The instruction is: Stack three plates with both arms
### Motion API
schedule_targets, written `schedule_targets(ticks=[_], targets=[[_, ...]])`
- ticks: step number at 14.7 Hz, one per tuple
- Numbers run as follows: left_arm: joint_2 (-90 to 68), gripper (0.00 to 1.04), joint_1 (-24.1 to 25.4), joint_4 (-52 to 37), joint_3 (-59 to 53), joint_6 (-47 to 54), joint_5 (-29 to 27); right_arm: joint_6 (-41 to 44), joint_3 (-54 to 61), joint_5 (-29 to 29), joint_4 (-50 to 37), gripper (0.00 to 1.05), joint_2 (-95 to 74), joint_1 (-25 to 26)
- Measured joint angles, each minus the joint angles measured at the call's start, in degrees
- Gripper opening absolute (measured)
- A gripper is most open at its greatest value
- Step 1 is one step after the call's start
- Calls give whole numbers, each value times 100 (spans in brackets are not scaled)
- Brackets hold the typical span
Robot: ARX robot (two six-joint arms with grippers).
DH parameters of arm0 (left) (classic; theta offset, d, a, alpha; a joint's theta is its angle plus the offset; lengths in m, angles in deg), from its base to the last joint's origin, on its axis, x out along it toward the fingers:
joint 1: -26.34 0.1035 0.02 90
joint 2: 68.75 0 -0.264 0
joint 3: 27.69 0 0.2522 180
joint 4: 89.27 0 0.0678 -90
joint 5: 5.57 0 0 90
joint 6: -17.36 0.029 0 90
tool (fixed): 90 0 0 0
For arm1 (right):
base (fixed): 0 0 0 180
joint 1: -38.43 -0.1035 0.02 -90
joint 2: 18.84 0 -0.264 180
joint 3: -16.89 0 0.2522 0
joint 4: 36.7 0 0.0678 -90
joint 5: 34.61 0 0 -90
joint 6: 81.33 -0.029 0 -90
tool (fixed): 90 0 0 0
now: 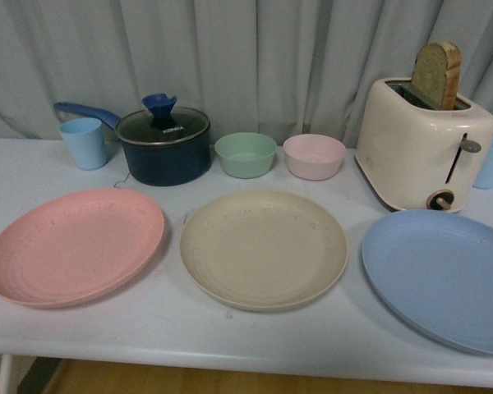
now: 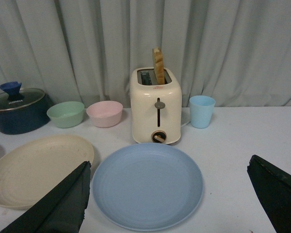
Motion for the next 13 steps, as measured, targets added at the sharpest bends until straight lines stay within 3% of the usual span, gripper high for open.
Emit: schedule_targets(ticks=[13], targets=[[0,98,0,0,0,0,0,0,0,0,0,98,0,0]])
